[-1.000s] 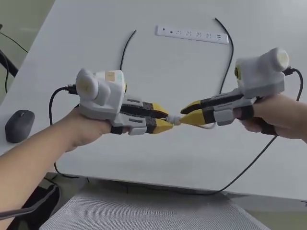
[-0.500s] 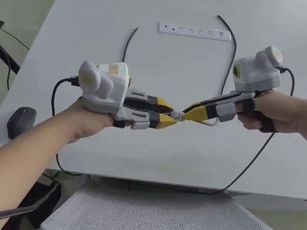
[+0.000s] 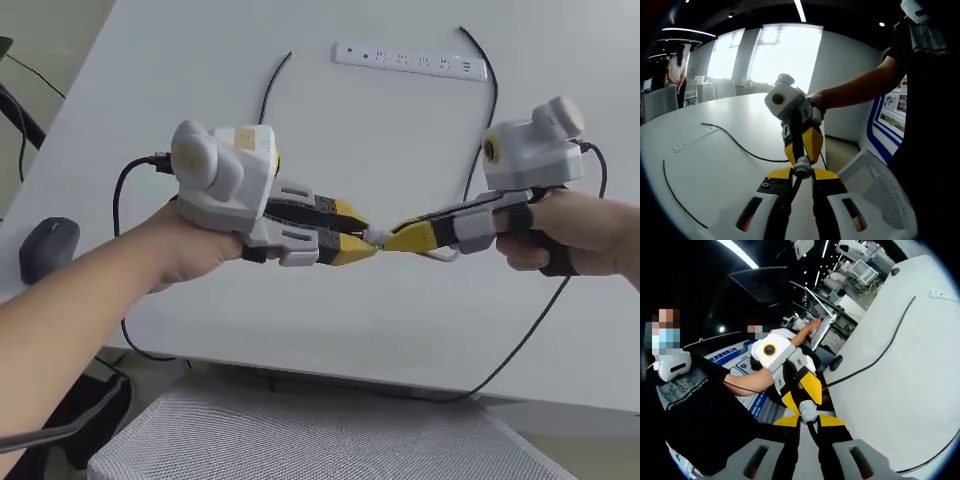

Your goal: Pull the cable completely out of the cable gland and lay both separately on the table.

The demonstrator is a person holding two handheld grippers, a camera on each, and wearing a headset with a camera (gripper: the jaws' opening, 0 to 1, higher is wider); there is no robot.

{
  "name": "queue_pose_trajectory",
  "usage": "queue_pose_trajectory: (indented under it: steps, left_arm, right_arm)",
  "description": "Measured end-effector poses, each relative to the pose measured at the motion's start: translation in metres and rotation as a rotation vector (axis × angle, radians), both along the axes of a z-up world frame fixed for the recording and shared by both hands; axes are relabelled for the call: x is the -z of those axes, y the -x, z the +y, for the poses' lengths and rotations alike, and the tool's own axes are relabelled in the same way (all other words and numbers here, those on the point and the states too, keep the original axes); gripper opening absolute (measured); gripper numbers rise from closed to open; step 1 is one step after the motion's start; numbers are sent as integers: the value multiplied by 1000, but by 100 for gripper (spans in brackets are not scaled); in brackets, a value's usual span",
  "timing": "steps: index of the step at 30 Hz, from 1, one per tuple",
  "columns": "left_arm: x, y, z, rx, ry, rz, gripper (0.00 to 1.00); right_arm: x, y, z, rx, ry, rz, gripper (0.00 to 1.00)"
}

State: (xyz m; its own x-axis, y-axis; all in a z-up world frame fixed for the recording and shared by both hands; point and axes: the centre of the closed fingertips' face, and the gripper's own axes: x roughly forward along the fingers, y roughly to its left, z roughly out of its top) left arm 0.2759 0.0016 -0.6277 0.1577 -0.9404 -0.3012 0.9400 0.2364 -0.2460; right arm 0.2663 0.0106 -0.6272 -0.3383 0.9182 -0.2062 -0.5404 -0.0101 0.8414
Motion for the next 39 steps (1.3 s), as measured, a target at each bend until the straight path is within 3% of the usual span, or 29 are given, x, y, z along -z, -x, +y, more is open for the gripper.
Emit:
queue_pose_trajectory:
  steps: [2, 4, 10, 11, 18, 19, 20, 27, 30, 31, 32, 38, 39]
  left_arm:
    - [0, 0, 0, 0, -5, -1, 14]
    - [1, 0, 0, -4, 0, 24, 14]
    - [5, 2, 1, -20, 7, 76, 14]
    - [5, 2, 2, -22, 9, 76, 14]
    - [7, 2, 3, -39, 22, 114, 14]
    - [7, 2, 3, -41, 26, 125, 14]
    - [7, 2, 3, -45, 34, 143, 14]
    - [4, 2, 4, -53, 42, 157, 14]
    - [5, 3, 4, -53, 44, 170, 14]
    - [6, 2, 4, -57, 43, 175, 14]
    - [7, 3, 5, -58, 41, 182, 14]
    - [8, 2, 7, -72, 49, 200, 15]
    - [8, 2, 7, -72, 49, 204, 15]
  right_arm:
    - [0, 1, 0, -9, 4, -34, 7]
    - [0, 2, 0, -20, 17, -64, 7]
    - [4, 5, 1, -63, 54, -228, 6]
    - [3, 6, 1, -60, 62, -236, 6]
    - [5, 6, 2, -89, 112, -471, 6]
    - [4, 7, 2, -89, 116, -492, 6]
    - [4, 7, 2, -99, 114, -546, 6]
    - [3, 6, 3, -114, 134, -773, 6]
    - [5, 6, 3, -135, 147, -893, 6]
    - [6, 6, 3, -137, 148, -905, 6]
    - [7, 6, 4, -142, 153, -960, 6]
    - [8, 3, 5, -142, 156, -1105, 7]
    - [9, 4, 5, -144, 158, -1099, 7]
